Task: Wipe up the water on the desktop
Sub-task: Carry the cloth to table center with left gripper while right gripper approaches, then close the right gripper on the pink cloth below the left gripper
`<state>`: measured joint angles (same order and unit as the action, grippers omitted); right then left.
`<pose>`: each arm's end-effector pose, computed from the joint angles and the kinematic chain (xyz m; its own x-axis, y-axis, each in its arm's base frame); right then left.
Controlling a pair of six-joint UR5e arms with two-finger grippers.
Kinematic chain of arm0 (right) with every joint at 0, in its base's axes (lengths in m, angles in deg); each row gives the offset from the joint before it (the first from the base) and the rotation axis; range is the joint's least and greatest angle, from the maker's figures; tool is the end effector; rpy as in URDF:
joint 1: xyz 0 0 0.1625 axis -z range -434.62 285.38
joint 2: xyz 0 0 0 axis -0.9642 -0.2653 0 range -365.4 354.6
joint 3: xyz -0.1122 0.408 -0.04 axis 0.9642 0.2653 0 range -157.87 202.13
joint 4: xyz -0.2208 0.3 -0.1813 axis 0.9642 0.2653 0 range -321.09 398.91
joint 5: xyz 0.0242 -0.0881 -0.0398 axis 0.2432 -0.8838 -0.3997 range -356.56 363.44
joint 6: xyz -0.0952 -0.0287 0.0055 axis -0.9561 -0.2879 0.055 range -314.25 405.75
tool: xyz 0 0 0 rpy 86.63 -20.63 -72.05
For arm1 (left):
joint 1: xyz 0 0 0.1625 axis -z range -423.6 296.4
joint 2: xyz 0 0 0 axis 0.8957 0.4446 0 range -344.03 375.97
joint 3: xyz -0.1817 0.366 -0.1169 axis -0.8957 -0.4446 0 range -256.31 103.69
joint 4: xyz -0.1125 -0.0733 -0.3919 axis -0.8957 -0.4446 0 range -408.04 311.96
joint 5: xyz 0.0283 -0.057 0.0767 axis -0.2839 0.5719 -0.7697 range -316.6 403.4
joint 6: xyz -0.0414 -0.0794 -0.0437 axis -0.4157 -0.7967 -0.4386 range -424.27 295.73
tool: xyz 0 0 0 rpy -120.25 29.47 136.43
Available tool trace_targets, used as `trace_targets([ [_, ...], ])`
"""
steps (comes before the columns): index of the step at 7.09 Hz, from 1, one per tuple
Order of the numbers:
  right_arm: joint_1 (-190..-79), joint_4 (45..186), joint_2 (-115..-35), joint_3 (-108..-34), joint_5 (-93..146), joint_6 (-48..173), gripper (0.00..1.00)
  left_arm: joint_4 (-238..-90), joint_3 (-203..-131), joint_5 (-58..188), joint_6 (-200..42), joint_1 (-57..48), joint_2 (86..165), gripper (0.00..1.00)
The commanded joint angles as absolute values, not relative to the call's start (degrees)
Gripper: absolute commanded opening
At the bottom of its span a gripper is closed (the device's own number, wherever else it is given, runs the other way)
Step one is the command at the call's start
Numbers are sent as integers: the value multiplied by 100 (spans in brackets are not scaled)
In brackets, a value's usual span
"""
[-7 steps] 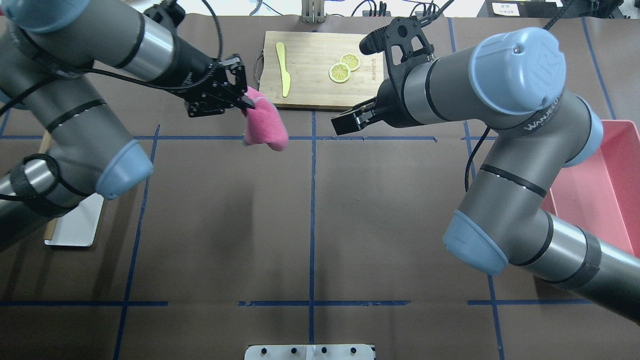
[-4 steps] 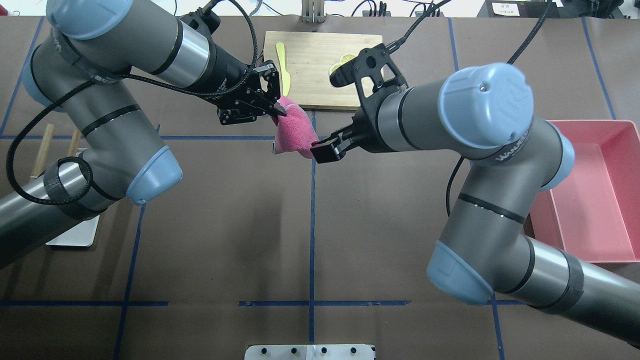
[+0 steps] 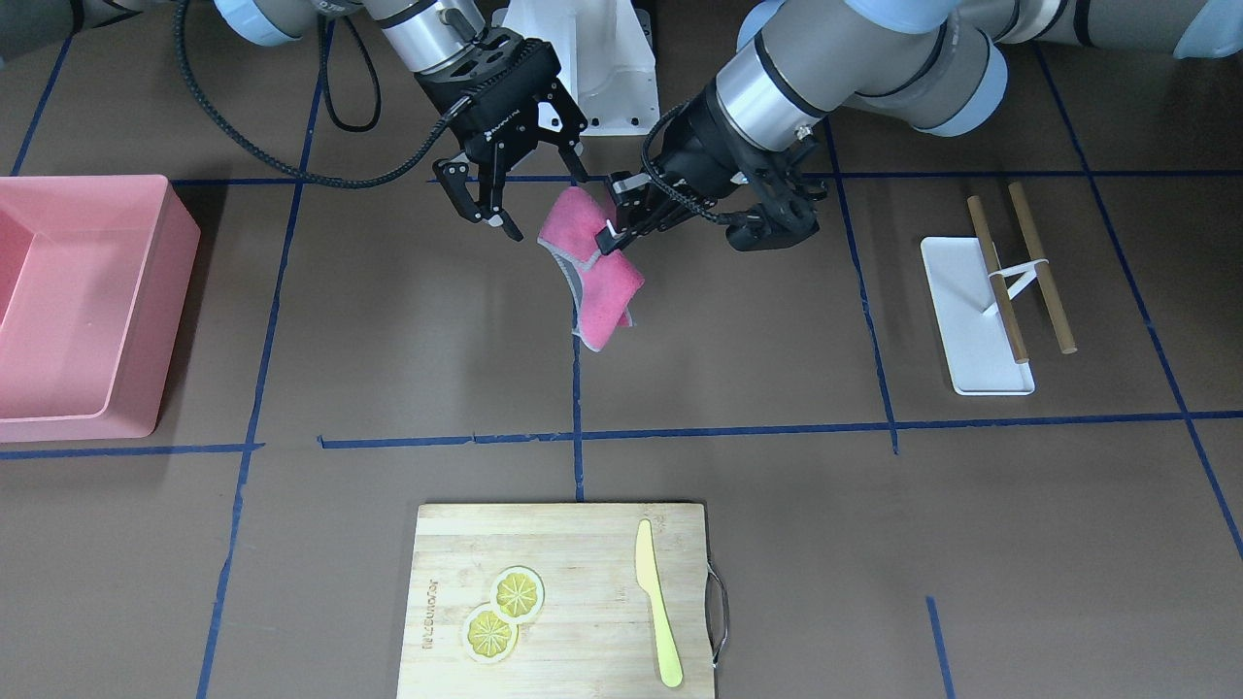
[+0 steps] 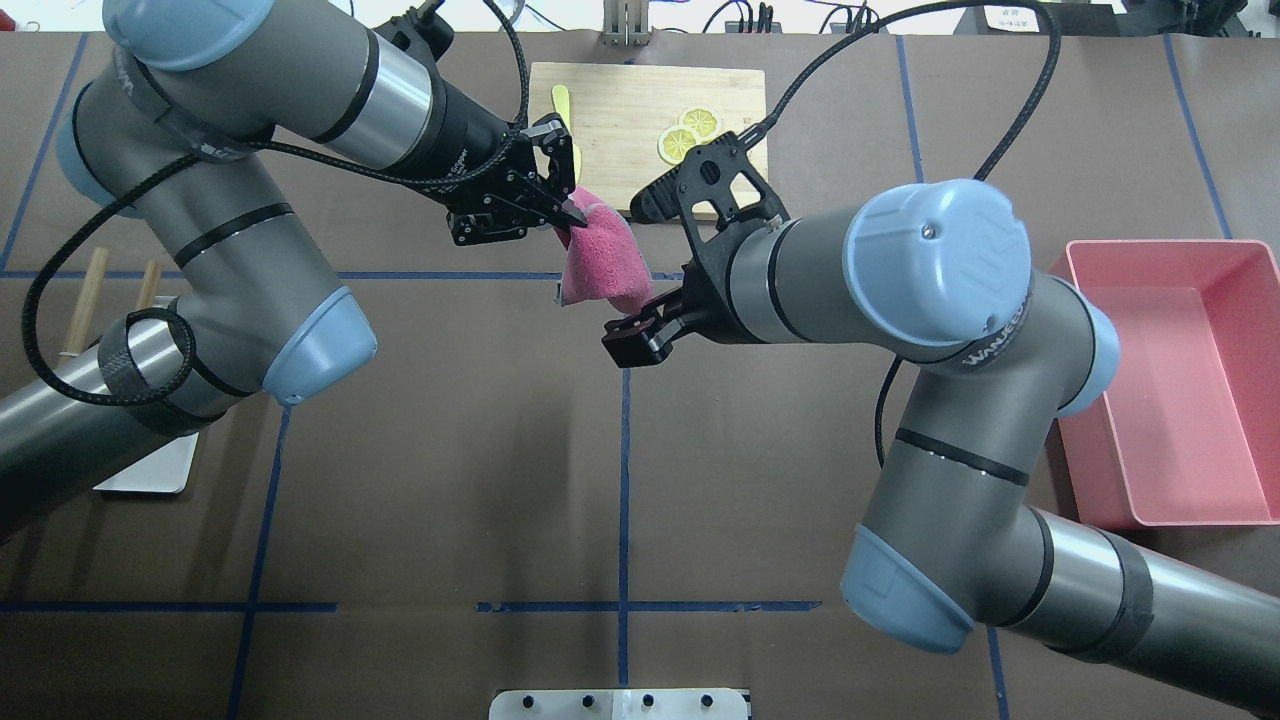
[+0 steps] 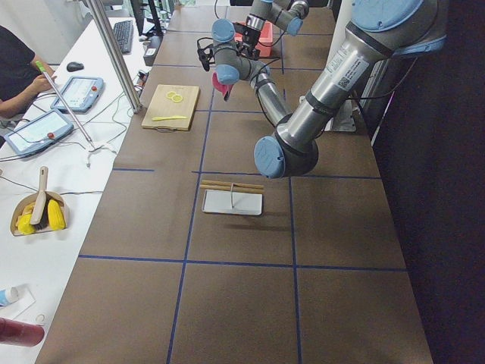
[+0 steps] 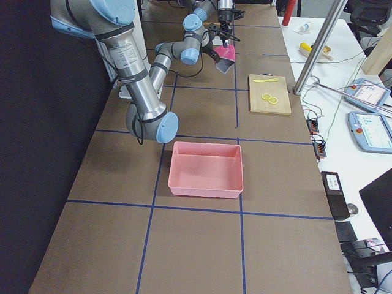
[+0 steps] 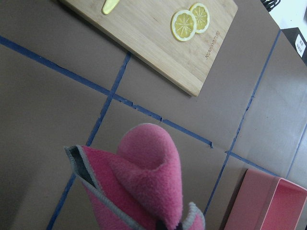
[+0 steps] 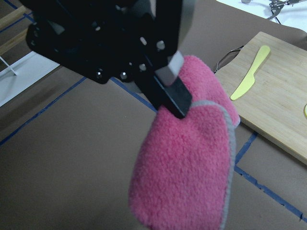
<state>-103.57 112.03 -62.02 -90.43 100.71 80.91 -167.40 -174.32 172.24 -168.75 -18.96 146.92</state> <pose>-0.4467 -0.3851 0.1264 0.4550 -0.6750 0.5808 -0.0043 0.6506 0.7594 0.4001 -0.4948 0.1058 0.1119 -0.3842 -0.9165 0.1429 0.9189 -0.3677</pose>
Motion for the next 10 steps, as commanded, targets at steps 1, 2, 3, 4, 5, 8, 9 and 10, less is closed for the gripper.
trace_targets([
  [1, -10292, 11203, -6192, -9054, 9986, 8108, 100, -16740, -17431, 17225, -16886, -2105, 14728, 3],
  [2, -10292, 11203, -6218, -9063, 9986, 8090, 100, -16740, -17431, 17225, -16886, -2106, 14763, 3],
  [3, -10292, 11203, -6218, -9072, 9977, 8090, 99, -16740, -17431, 17225, -16886, -2098, 14763, 3],
  [4, -10292, 11203, -6227, -9072, 9925, 8116, 88, -16740, -17440, 17225, -16886, -2097, 14772, 3],
  [5, -10300, 11203, -6279, -9168, 9872, 8117, 54, -16740, -17431, 17225, -16886, -2097, 14763, 3],
  [8, -10240, 11203, -6359, -9239, 9872, 8125, 15, -16740, -17431, 17225, -16886, -2080, 14754, 3],
  [9, -10213, 11203, -6359, -9248, 9872, 8125, 1, -16740, -17431, 17225, -16886, -2080, 14754, 3],
  [10, -10195, 11203, -6350, -9248, 9880, 8143, 0, -16740, -17431, 17225, -16886, -2080, 14754, 3],
])
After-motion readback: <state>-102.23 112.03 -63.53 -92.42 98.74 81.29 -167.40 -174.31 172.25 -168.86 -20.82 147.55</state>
